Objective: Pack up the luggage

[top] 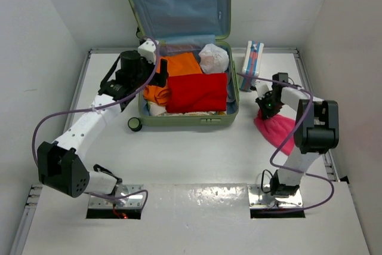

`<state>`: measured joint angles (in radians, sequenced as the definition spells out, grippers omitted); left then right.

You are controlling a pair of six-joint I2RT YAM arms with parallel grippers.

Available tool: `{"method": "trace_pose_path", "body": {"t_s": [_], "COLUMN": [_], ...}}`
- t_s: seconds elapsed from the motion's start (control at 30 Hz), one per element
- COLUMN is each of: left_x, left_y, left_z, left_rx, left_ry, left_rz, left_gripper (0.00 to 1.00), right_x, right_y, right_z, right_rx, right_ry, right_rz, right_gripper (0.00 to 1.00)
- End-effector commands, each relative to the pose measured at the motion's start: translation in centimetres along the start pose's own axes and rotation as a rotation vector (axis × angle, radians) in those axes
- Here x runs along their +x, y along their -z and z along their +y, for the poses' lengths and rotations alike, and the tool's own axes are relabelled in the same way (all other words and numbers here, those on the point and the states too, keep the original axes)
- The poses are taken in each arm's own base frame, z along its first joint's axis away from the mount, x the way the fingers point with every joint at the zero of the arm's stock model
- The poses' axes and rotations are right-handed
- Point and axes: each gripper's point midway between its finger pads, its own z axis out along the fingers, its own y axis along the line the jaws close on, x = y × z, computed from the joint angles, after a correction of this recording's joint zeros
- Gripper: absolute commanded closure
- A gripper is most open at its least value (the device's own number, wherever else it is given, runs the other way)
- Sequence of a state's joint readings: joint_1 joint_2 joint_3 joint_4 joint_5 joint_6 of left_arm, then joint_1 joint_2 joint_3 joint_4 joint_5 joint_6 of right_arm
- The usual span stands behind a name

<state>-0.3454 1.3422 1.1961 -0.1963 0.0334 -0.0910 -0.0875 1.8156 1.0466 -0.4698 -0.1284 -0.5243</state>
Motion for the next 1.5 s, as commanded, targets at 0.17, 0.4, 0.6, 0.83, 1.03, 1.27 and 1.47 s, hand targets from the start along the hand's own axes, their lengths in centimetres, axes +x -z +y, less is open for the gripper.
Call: {"method": "trace_pose_path", "body": {"t_s": [0.17, 0.4, 0.6, 0.83, 1.03, 1.27, 1.47], "left_x": [-2.0, -1.9, -2.0, -2.8, -2.5, -1.3, -0.9], "left_y": [0.2, 0.9, 1.3, 2.5, 4.0, 4.5, 4.4], "left_z": [1.7, 3.4, 4.3, 6.6, 7.8, 7.2, 7.3], "left_rx": [-0.011, -0.049, -0.07, -0.148, -0.184, -0.164, -0.163], "left_ry": [0.041, 0.052, 0.049, 0.003, 0.012, 0.035, 0.028], "left_rz": [-0.07, -0.087, -0.089, -0.115, -0.12, -0.105, -0.083], "left_gripper": [0.14, 0.14, 0.14, 0.14, 0.14, 0.14, 0.1], "right_x": [-10.8, -17.0, -22.9, -29.4, -31.4, -29.9, -28.6], "right_y": [16.0, 20.9, 19.3, 14.5, 10.6, 7.1, 7.4], "right_z": [0.6, 6.0, 12.7, 20.0, 24.3, 29.5, 29.7], "right_rx": [-0.144, -0.241, -0.346, -0.405, -0.464, -0.559, -0.569], "right_ry": [-0.003, 0.154, 0.312, 0.451, 0.541, 0.642, 0.603], "right_rz": [-0.559, -0.761, -0.803, -0.754, -0.731, -0.668, -0.617], "right_gripper": [1.0, 1.0, 1.0, 1.0, 1.0, 0.94, 0.63]}}
